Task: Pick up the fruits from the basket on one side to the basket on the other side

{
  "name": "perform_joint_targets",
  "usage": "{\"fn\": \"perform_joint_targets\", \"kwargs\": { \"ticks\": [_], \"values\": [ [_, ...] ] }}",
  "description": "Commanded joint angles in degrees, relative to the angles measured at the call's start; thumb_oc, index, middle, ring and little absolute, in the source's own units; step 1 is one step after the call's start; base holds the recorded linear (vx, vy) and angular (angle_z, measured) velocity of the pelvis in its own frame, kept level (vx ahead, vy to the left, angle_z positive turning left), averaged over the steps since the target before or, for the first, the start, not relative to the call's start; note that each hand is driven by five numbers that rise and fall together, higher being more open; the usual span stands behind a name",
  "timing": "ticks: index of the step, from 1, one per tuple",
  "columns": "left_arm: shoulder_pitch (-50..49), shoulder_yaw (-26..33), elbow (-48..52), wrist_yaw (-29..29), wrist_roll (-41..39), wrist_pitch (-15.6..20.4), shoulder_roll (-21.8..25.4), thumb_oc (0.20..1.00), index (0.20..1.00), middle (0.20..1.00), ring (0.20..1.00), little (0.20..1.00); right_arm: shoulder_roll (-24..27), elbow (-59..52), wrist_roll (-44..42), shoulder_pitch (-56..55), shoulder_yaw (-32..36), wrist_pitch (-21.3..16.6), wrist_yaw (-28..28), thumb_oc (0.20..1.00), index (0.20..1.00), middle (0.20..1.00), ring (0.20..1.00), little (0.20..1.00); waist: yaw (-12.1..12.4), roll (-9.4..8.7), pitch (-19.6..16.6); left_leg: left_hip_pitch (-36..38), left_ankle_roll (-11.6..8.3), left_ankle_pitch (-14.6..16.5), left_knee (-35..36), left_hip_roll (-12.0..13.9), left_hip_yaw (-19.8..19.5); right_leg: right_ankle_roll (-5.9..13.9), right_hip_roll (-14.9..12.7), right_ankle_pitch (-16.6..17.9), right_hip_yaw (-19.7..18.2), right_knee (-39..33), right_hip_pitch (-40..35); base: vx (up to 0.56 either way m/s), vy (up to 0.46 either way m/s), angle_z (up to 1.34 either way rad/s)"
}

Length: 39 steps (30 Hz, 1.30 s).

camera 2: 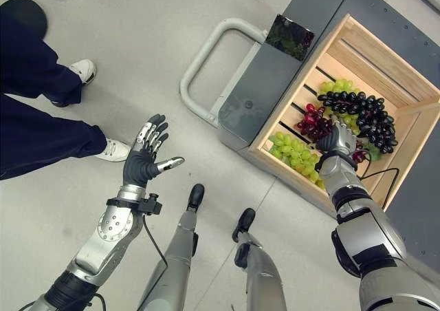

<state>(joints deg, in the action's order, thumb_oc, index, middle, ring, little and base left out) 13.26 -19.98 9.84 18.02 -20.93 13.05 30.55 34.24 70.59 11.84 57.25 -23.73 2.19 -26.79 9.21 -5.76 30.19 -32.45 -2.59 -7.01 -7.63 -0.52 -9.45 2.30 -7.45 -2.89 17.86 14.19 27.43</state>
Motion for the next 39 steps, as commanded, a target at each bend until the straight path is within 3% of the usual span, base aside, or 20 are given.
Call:
{"fn": "perform_joint_targets", "kwargs": {
  "ticks": [1,22,24,39],
  "values": [
    [-0.89,0.5,8.59,-0.24,2.55,3.56,-1.15,1.0,1.0,1.0,1.0,1.0,8.42,2.01,1.67,3.36,-5.01,1.57,-0.9,1.0,1.0,1.0,1.0,1.0,-0.39,3.0,-0.39,-1.39,0.12,5.69,-3.76,-1.62,-0.24,4.82,-2.26,3.58,0.55,-2.43,1.18,0.0,0.0,0.0],
    [-0.15,0.2,8.86,-0.15,1.97,3.89,-1.93,1.0,1.0,1.0,1.0,1.0,9.35,6.34,4.36,5.15,-9.25,2.5,5.29,1.0,1.0,1.0,1.0,1.0,0.47,5.82,-0.39,-6.69,0.36,4.98,-4.3,-2.76,-1.04,4.7,-3.14,3.15,1.02,-0.27,6.96,0.0,0.006,0.04],
    [-0.21,0.24,8.91,-0.22,1.83,3.88,-1.93,1.0,1.0,1.0,1.0,1.0,9.15,6.43,4.21,5.58,-9.73,2.44,5.97,0.2,0.2,0.2,0.2,0.2,0.46,5.93,-0.39,-6.92,0.32,4.88,-4.12,-2.65,-1.02,4.7,-3.18,3.2,0.85,-0.26,7.47,0.0,0.0,0.0],
    [-0.11,0.58,9.33,-0.06,1.89,3.65,-1.88,1.0,1.0,1.0,1.0,1.0,9.07,6.33,2.17,7.7,-9.98,1.68,6.45,0.2,0.2,0.2,0.2,0.2,-0.39,5.1,-0.39,-7.75,0.23,4.85,-3.89,-2.34,-0.83,4.75,-3.03,3.17,0.6,-0.12,8.64,0.0,0.0,0.0]
  ]
}}
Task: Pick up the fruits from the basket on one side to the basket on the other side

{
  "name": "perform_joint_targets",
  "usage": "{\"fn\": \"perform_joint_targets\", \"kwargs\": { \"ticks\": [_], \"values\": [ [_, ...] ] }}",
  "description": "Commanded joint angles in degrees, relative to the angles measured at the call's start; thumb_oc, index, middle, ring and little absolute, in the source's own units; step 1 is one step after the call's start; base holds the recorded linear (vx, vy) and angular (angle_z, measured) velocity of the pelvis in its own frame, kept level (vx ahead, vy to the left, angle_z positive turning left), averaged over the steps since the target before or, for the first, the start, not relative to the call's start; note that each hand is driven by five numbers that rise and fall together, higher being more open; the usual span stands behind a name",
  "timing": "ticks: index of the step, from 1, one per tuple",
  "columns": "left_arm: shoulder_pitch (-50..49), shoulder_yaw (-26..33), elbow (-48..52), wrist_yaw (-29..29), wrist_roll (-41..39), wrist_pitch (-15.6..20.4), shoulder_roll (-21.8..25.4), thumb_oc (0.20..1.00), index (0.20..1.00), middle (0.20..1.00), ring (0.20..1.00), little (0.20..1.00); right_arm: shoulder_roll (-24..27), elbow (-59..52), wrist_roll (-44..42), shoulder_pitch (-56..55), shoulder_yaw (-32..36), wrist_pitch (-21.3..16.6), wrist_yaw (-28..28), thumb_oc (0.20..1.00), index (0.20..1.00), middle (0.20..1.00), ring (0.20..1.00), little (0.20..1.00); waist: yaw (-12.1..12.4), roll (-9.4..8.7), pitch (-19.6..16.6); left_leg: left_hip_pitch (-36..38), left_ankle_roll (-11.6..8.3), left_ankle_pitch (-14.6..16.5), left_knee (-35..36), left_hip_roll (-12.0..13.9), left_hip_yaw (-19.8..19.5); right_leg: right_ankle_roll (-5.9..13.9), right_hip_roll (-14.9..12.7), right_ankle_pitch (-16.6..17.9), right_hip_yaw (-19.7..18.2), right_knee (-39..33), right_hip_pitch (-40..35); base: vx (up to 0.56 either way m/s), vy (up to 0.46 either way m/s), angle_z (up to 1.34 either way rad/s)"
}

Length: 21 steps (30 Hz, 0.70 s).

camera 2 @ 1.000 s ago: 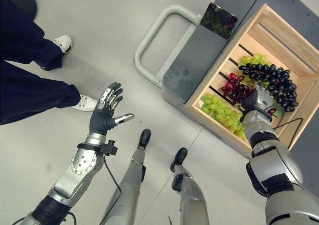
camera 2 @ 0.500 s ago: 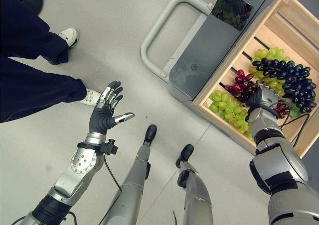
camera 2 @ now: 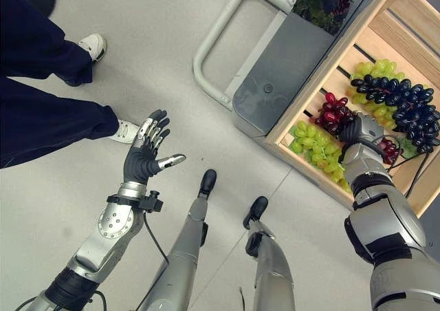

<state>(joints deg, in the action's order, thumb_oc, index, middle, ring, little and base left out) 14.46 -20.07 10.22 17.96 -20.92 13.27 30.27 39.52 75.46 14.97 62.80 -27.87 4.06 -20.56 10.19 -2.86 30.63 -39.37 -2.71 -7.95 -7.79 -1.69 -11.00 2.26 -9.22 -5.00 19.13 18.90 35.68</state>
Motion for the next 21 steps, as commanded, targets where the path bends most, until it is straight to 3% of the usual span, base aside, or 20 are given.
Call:
{"fn": "perform_joint_targets", "kwargs": {
  "ticks": [1,8,11,15,16,17,21],
  "values": [
    [-1.39,0.66,8.92,0.1,1.84,3.41,-1.64,1.0,1.0,1.0,1.0,1.0,3.75,1.4,-1.28,2.21,-5.77,-0.24,0.1,0.2,0.2,0.2,0.2,0.2,-1.43,2.12,-0.84,-0.86,0.36,5.79,-3.68,-1.16,0.67,4.8,-1.27,5.3,-0.65,-4.88,0.46,0.0,0.0,0.0],
    [-1.47,1.07,7.88,0.06,2.38,2.8,-2.01,1.0,1.0,1.0,1.0,1.0,2.29,-2.6,-8.49,-0.13,-0.44,-2.4,-2.85,0.2,0.2,0.2,0.2,0.2,-1.87,1.61,-0.84,0.6,0.37,5.81,-3.52,-1.03,0.94,4.85,-1.18,5.24,-0.53,-5.3,-1.24,0.0,0.0,0.0],
    [-1.31,1.43,6.38,-0.26,2.62,2.33,-1.98,1.0,1.0,1.0,1.0,1.0,0.86,-7.78,-11.04,-4.51,2.68,-4.33,-5.26,0.2,0.2,0.2,0.2,0.2,-2.28,0.58,-0.84,3.54,0.33,5.91,-3.03,-0.71,1.14,4.92,-1.16,5.15,-0.21,-6.11,-4.51,0.02,-0.054,0.01],
    [-1.41,2.75,4.02,-0.96,2.37,1.9,-0.52,1.0,1.0,1.0,1.0,1.0,-0.46,-20.67,-11.55,-12.96,7.94,-6.03,-8.8,0.2,0.2,0.2,0.2,0.2,-3.12,-1.0,-0.84,9.03,0.4,6.19,-1.88,-0.3,1.69,4.97,-1.14,5.12,-0.28,-6.9,-9.89,0.04,-0.055,0.04],
    [-1.61,3.41,2.36,-1.81,2.51,1.53,0.76,1.0,1.0,1.0,1.0,1.0,0.32,-31.54,-10.26,-18.35,11.5,-6.8,-9.86,0.2,0.2,0.2,0.2,0.2,-3.81,-2.15,-0.84,12.18,0.48,6.48,-1.28,-0.05,2.15,5.0,-1.02,5.1,-0.64,-7.58,-13.14,0.06,-0.012,0.01],
    [-1.44,3.37,1.72,-2.33,2.79,1.43,1.09,1.0,1.0,1.0,1.0,1.0,0.04,-35.52,-9.94,-21.71,13.6,-7.16,-9.95,0.2,0.2,0.2,0.2,0.2,-3.96,-2.62,-0.84,13.53,0.51,6.6,-1.15,0.02,2.29,5.02,-1.0,5.07,-0.6,-7.68,-14.39,0.04,0.003,-0.02],
    [-1.28,2.34,-0.45,-4.03,2.24,1.08,1.38,1.0,1.0,1.0,1.0,1.0,0.63,-44.56,-9.59,-27.9,19.58,-8.22,-10.14,0.2,0.2,0.2,0.2,0.2,-3.81,-3.58,-0.84,17.94,0.71,6.43,0.03,0.18,2.5,5.14,-0.84,5.28,-0.15,-8.93,-19.25,0.04,0.003,-0.11]
  ]
}}
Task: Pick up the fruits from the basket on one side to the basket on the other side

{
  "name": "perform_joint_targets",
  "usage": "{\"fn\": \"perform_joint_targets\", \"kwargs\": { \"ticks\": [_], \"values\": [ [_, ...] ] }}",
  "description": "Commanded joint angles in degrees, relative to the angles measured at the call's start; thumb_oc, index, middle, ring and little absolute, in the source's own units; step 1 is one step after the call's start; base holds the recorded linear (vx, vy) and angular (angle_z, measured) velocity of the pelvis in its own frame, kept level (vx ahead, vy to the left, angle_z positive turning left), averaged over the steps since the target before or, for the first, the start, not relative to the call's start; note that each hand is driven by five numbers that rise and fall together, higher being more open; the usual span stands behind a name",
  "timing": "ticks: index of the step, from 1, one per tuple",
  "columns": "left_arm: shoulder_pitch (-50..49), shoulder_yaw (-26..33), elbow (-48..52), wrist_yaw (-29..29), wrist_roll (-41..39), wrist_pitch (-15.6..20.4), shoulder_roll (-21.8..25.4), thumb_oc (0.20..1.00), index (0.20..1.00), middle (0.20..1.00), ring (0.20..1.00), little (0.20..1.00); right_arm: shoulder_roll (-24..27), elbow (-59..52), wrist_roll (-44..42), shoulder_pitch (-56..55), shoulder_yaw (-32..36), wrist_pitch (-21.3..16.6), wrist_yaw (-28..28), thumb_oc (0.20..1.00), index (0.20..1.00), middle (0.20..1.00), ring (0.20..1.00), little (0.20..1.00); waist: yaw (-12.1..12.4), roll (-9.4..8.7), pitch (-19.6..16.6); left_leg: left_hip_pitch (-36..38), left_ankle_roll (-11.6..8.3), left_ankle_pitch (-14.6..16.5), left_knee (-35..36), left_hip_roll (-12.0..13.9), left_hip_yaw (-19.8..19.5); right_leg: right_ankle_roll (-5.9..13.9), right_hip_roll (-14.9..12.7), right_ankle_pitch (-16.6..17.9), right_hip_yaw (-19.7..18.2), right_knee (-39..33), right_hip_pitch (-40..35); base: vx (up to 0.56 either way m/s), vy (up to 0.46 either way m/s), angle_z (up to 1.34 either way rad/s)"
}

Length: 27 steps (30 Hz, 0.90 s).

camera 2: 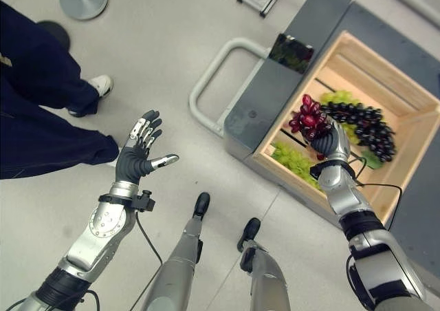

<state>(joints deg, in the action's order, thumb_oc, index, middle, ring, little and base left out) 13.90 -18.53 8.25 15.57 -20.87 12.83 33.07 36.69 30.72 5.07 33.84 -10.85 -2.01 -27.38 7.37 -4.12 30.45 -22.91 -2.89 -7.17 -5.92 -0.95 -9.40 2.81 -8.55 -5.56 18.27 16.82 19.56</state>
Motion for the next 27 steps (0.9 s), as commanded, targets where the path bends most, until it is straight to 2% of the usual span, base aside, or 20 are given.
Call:
{"fn": "perform_joint_targets", "kwargs": {
  "ticks": [1,6,7,9,12,13,14,15,16,17,19,22,23,24,25,26,27],
  "values": [
    [-1.39,0.63,0.94,-2.58,1.8,1.13,-1.56,1.0,1.0,1.0,1.0,1.0,2.67,-3.71,0.49,-1.81,4.96,-3.21,-3.52,0.2,0.2,0.2,0.2,0.2,-1.47,-2.78,-1.1,3.69,1.04,5.89,-1.36,-0.41,1.07,4.64,-1.3,5.74,0.68,-7.32,-5.25,0.05,0.003,-0.09],
    [-4.38,2.26,1.47,-5.82,2.23,0.17,0.71,1.0,1.0,1.0,1.0,1.0,1.54,-11.72,2.35,-8.2,8.54,-4.62,-1.51,0.2,0.2,0.2,0.2,0.2,-2.29,-3.82,-6.36,8.51,1.42,6.19,0.98,-0.23,1.72,4.9,-0.77,5.72,0.54,-9.78,-9.88,0.09,-0.013,-0.05],
    [-4.64,2.27,1.63,-5.88,2.21,0.11,0.8,1.0,1.0,1.0,1.0,1.0,1.42,-12.12,2.42,-8.64,8.71,-4.47,-1.4,0.2,0.2,0.2,0.2,0.2,-2.22,-3.89,-6.38,8.82,1.43,6.16,1.18,-0.22,1.74,4.92,-0.74,5.76,0.55,-9.98,-10.17,0.13,-0.017,-0.01],
    [-6.96,3.96,1.93,-7.52,1.81,0.08,1.17,1.0,1.0,1.0,1.0,1.0,0.7,-15.84,3.26,-11.59,10.93,-4.95,0.02,0.2,0.2,0.2,0.2,0.2,-2.74,-4.41,-9.83,11.51,1.61,6.55,2.27,-0.22,2.17,5.04,-0.28,5.47,0.52,-11.46,-12.85,0.16,-0.011,-0.07],
    [-9.14,4.9,2.56,-8.74,1.86,-0.34,1.29,1.0,1.0,1.0,1.0,1.0,0.92,-17.84,4.07,-13.63,12.48,-4.79,0.77,0.2,0.2,0.2,0.2,0.2,-2.92,-4.5,-12.16,13.45,1.7,6.75,3.45,-0.03,2.44,5.17,0.08,5.52,0.41,-12.77,-14.56,0.12,0.006,-0.08],
    [-10.98,5.59,2.76,-9.62,2.37,-0.81,1.25,1.0,1.0,1.0,1.0,1.0,0.8,-21.28,4.82,-15.33,13.95,-5.02,1.47,0.2,0.2,0.2,0.2,0.2,-3.35,-4.51,-14.36,15.19,1.76,6.91,4.67,0.15,3.02,5.32,0.38,5.65,0.24,-13.84,-15.97,0.08,0.013,-0.02],
    [-11.03,5.58,2.8,-9.63,2.37,-0.82,1.26,1.0,1.0,1.0,1.0,1.0,0.77,-21.38,4.83,-15.44,13.99,-4.97,1.49,0.2,0.2,0.2,0.2,0.2,-3.3,-4.51,-14.36,15.29,1.75,6.87,4.77,0.17,3.04,5.32,0.4,5.68,0.23,-13.91,-16.05,0.15,0.035,-0.01],
    [-12.3,5.83,2.82,-10.69,2.57,-1.15,1.37,1.0,1.0,1.0,1.0,1.0,0.5,-23.18,4.72,-15.92,14.48,-5.66,2.27,0.2,0.2,0.2,0.2,0.2,-3.6,-4.41,-16.23,16.69,1.83,7.01,5.74,0.38,3.55,5.55,0.55,5.85,-0.06,-14.79,-17.24,0.07,0.02,-0.03],
    [-12.47,5.89,2.87,-10.74,2.55,-1.15,1.39,1.0,1.0,1.0,1.0,1.0,0.45,-23.37,4.73,-16.1,14.49,-5.58,2.34,0.2,0.2,0.2,0.2,0.2,-3.56,-4.42,-16.3,16.85,1.83,6.99,5.9,0.42,3.62,5.56,0.6,5.89,-0.13,-14.91,-17.35,0.14,0.041,-0.08],
    [-12.84,5.9,3.03,-12.09,2.31,-1.64,1.68,1.0,1.0,1.0,1.0,1.0,0.17,-26.06,2.89,-16.32,14.09,-6.74,4.31,0.2,0.2,0.2,0.2,0.2,-3.83,-4.36,-17.98,18.17,1.82,7.1,6.58,0.73,4.23,5.64,0.77,5.9,-0.49,-15.33,-18.28,0.1,0.03,-0.12],
    [-13.16,5.86,3.11,-12.77,2.0,-1.83,1.79,1.0,1.0,1.0,1.0,1.0,-0.14,-27.12,0.65,-16.6,13.6,-7.41,5.88,0.2,0.2,0.2,0.2,0.2,-3.91,-4.37,-18.64,19.15,1.83,7.17,6.98,0.88,4.58,5.63,0.88,5.87,-0.8,-15.51,-18.87,0.07,0.025,-0.14],
    [-11.98,4.09,2.87,-15.5,1.06,-2.28,2.37,1.0,1.0,1.0,1.0,1.0,-0.26,-30.31,-10.24,-15.73,10.53,-9.63,13.29,0.2,0.2,0.2,0.2,0.2,-4.26,-4.3,-20.31,21.29,1.85,7.58,7.52,1.17,5.48,5.6,0.97,5.6,-1.6,-15.65,-20.46,0.06,0.024,-0.14],
    [-11.66,3.69,2.85,-16.56,0.64,-2.48,2.69,1.0,1.0,1.0,1.0,1.0,-0.26,-30.76,-14.41,-15.56,9.94,-9.91,15.68,0.2,0.2,0.2,0.2,0.2,-4.33,-4.19,-20.77,21.9,1.84,7.79,7.63,1.28,5.8,5.64,1.02,5.53,-1.79,-15.79,-20.92,0.08,0.041,-0.22],
    [-10.52,2.49,2.78,-19.05,0.03,-3.09,3.93,1.0,1.0,1.0,1.0,1.0,-1.62,-31.9,-22.89,-14.54,7.1,-9.81,21.09,0.2,0.2,0.2,0.2,0.2,-4.59,-3.83,-21.93,22.84,1.76,8.04,7.72,1.36,6.38,5.66,1.06,5.29,-2.31,-15.77,-21.61,0.06,0.035,-0.2],
    [-10.54,2.55,2.76,-19.1,-0.01,-3.08,3.96,1.0,1.0,1.0,1.0,1.0,-1.58,-31.87,-23.09,-14.51,7.12,-9.79,21.25,0.2,0.2,0.2,0.2,0.2,-4.56,-3.85,-21.9,22.93,1.76,8.07,7.76,1.37,6.43,5.66,1.07,5.28,-2.36,-15.79,-21.67,0.08,0.036,-0.26],
    [-8.65,1.82,2.27,-19.82,0.26,-3.31,4.8,1.0,1.0,1.0,1.0,1.0,-2.13,-33.16,-26.87,-13.26,3.95,-8.79,24.96,0.2,0.2,0.2,0.2,0.2,-4.57,-3.74,-22.93,23.85,1.67,8.27,7.87,1.55,6.83,5.63,1.06,5.06,-2.49,-15.87,-22.48,0.04,0.007,-0.25],
    [-8.63,1.83,2.23,-19.81,0.27,-3.3,4.78,1.0,1.0,1.0,1.0,1.0,-2.11,-33.18,-26.91,-13.23,3.94,-8.74,25.0,0.2,0.2,0.2,0.2,0.2,-4.57,-3.72,-22.87,23.94,1.66,8.27,7.91,1.57,6.84,5.63,1.07,5.06,-2.5,-15.9,-22.55,0.06,0.01,-0.21]
  ]
}}
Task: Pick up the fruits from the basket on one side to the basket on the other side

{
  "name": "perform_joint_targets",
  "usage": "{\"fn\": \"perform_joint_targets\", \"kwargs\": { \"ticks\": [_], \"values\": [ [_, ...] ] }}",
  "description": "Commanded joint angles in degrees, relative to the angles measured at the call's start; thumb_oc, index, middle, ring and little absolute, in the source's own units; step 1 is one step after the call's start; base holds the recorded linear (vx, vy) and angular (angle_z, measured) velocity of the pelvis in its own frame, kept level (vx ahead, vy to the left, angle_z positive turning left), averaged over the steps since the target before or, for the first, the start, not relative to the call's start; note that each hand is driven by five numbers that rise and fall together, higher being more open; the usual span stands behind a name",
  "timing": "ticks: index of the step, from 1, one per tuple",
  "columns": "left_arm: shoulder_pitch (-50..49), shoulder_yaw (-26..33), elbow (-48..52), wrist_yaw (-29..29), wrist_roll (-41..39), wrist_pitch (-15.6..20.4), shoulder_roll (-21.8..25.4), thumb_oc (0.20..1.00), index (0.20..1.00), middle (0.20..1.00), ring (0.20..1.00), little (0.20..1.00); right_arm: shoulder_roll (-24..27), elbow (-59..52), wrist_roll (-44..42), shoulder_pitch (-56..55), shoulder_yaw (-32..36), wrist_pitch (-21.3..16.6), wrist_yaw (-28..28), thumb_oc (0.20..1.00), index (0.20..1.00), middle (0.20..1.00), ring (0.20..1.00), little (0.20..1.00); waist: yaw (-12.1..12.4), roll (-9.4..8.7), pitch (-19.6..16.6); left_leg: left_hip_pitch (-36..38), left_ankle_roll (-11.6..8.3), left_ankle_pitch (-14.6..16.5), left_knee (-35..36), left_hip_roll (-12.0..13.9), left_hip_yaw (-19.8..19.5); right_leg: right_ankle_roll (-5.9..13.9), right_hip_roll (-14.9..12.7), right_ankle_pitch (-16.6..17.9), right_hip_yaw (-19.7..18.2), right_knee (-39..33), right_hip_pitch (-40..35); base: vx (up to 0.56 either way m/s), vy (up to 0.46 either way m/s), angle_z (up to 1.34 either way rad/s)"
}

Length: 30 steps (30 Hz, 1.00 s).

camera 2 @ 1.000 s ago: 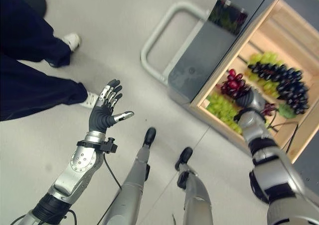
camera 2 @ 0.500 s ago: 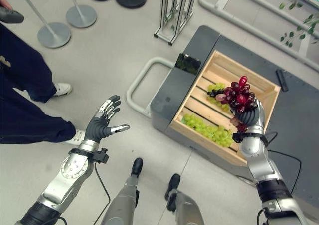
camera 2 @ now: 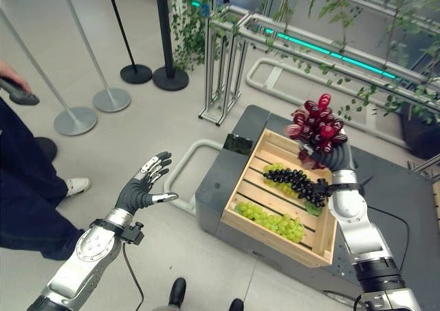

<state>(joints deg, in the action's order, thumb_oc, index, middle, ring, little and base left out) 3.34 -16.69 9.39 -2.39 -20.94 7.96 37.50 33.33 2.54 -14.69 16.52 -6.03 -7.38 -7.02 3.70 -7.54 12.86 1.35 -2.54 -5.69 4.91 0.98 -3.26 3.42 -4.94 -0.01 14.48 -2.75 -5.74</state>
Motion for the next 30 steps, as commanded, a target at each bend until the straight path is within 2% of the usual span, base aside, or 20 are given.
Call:
{"fn": "perform_joint_targets", "kwargs": {
  "ticks": [1,2,5,6,7,15,20,24,30],
  "values": [
    [2.89,-0.63,0.78,-2.33,0.37,1.64,0.5,1.0,1.0,1.0,1.0,1.0,1.12,-5.62,-8.98,4.54,-1.77,-3.05,5.97,0.2,0.2,0.2,0.2,0.2,-0.94,-0.2,-5.76,0.08,1.29,6.88,-2.78,-0.32,0.88,4.97,-2.51,-0.61,1.26,3.58,2.37,0.03,0.005,-0.06],
    [4.46,-1.91,0.37,-3.23,-1.18,1.17,0.73,1.0,1.0,1.0,1.0,1.0,0.35,-6.03,-11.64,5.44,-3.36,-2.73,7.71,0.2,0.2,0.2,0.2,0.2,-0.98,-0.03,-6.19,0.45,1.24,6.92,-2.7,-0.23,0.98,4.95,-2.51,-0.68,1.21,3.61,2.14,0.04,0.012,-0.02],
    [8.0,-6.48,0.62,-8.0,-13.08,-1.34,0.13,1.0,1.0,1.0,1.0,1.0,-1.04,-6.05,-16.57,8.05,-8.06,-0.48,11.27,0.2,0.2,0.2,0.2,0.2,-1.16,0.54,-7.47,1.42,1.11,6.91,-2.25,-0.22,1.31,4.88,-2.51,-0.64,1.11,3.21,1.34,0.0,0.0,0.0],
    [8.03,-6.45,0.6,-8.03,-13.16,-1.35,0.15,1.0,1.0,1.0,1.0,1.0,-1.02,-6.01,-16.61,8.11,-8.07,-0.49,11.29,0.2,0.2,0.2,0.2,0.2,-1.15,0.55,-7.44,1.45,1.11,6.91,-2.23,-0.21,1.33,4.88,-2.49,-0.63,1.09,3.19,1.32,0.02,0.006,-0.05],
    [9.52,-8.82,1.03,-9.63,-16.37,-2.57,0.56,1.0,1.0,1.0,1.0,1.0,-1.56,-6.97,-20.56,8.64,-9.98,0.4,13.38,0.2,0.2,0.2,0.2,0.2,-1.26,0.75,-7.93,1.68,1.08,6.94,-2.2,-0.19,1.39,4.92,-2.49,-0.58,1.0,3.11,1.15,0.02,-0.001,-0.09],
    [16.58,-12.65,2.7,-11.6,-17.28,-3.43,5.5,1.0,1.0,1.0,1.0,1.0,-2.21,-10.76,-29.45,8.09,-14.51,3.35,19.08,0.2,0.2,0.2,0.2,0.2,-1.67,1.18,-8.49,2.61,0.88,6.86,-1.94,-0.01,1.13,4.88,-2.49,-0.72,1.4,3.26,0.41,0.01,0.001,-0.04],
    [21.09,-17.42,4.72,-13.81,-25.35,-5.83,8.83,1.0,1.0,1.0,1.0,1.0,-1.45,-13.46,-34.77,9.61,-18.15,4.68,21.98,0.2,0.2,0.2,0.2,0.2,-2.0,1.72,-8.36,2.33,0.78,6.62,-1.88,-0.05,1.0,5.0,-2.6,-0.42,1.58,3.05,0.56,0.0,0.0,0.0],
    [22.08,-19.29,4.36,-14.05,-27.33,-6.51,9.26,1.0,1.0,1.0,1.0,1.0,-1.15,-15.15,-36.06,11.32,-20.31,4.71,23.29,0.2,0.2,0.2,0.2,0.2,-2.14,1.93,-7.88,2.41,0.84,6.59,-1.97,-0.11,1.07,5.07,-2.71,-0.35,1.41,3.19,0.67,0.0,0.0,0.0],
    [22.88,-19.51,4.41,-13.46,-26.43,-6.27,8.73,1.0,1.0,1.0,1.0,1.0,-0.96,-16.13,-36.14,10.91,-19.65,4.55,23.21,0.2,0.2,0.2,0.2,0.2,-2.2,2.03,-7.57,2.34,0.82,6.6,-2.19,-0.11,0.77,5.02,-2.73,-0.53,1.55,3.35,0.51,0.0,0.0,0.0]
  ]
}}
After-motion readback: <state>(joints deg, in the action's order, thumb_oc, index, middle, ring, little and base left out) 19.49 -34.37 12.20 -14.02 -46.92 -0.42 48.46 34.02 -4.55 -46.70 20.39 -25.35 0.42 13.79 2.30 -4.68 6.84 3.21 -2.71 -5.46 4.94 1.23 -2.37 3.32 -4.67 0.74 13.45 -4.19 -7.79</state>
